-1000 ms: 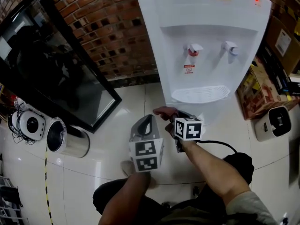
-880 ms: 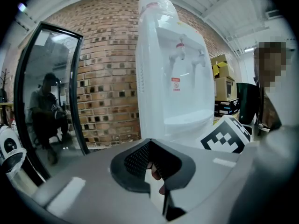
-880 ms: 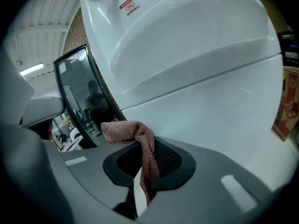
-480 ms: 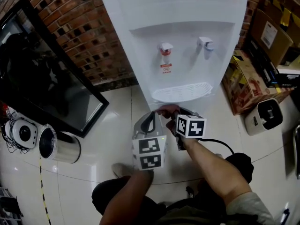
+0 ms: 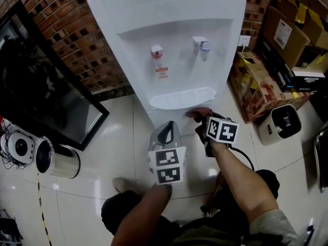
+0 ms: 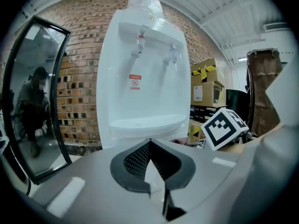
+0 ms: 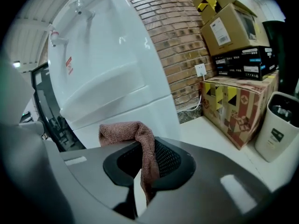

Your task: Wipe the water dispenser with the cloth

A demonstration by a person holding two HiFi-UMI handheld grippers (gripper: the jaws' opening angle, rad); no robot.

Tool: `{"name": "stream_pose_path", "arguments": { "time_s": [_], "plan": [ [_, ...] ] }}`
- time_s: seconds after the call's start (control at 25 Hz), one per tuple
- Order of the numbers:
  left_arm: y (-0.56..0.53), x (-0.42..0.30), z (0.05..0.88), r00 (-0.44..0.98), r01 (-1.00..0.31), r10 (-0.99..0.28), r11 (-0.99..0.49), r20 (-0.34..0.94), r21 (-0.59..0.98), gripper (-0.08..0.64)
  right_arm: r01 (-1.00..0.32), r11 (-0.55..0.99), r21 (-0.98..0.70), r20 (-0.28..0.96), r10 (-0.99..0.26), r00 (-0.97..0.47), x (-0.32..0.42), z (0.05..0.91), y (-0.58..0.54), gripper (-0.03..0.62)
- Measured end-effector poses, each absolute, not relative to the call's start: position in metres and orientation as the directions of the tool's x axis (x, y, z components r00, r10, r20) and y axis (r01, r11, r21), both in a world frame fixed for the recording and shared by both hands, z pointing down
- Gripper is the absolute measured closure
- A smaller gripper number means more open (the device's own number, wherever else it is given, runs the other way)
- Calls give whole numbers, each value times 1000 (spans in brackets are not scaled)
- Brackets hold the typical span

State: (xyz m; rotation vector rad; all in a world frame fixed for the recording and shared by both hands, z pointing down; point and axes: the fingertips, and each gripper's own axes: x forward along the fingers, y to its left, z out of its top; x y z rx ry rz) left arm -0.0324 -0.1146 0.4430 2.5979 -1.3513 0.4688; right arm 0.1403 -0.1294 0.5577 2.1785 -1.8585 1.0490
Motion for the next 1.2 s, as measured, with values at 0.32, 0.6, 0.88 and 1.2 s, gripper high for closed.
{"name": "stream_pose_path", "arguments": {
  "time_s": [0.32, 0.6, 0.88, 1.2],
  "plan": [
    [-98, 2, 458, 550, -816, -747, -577, 373, 48, 560, -861, -305, -406, 514, -856, 61, 193, 552, -116, 533],
    [-96, 13, 470, 562, -810, -729, -580, 390, 84, 560, -867, -293, -404, 499, -864, 59, 200, 551, -118, 534],
    [-101, 10, 459, 571, -807, -738, -585, 359, 81, 560, -865, -300, -402, 489, -869, 75, 203, 553, -118, 534],
    [-109, -49, 452, 489, -856, -793, -517, 363, 24, 560, -922, -203, -331, 545, -838, -11, 124, 560, -105, 532]
  ]
}}
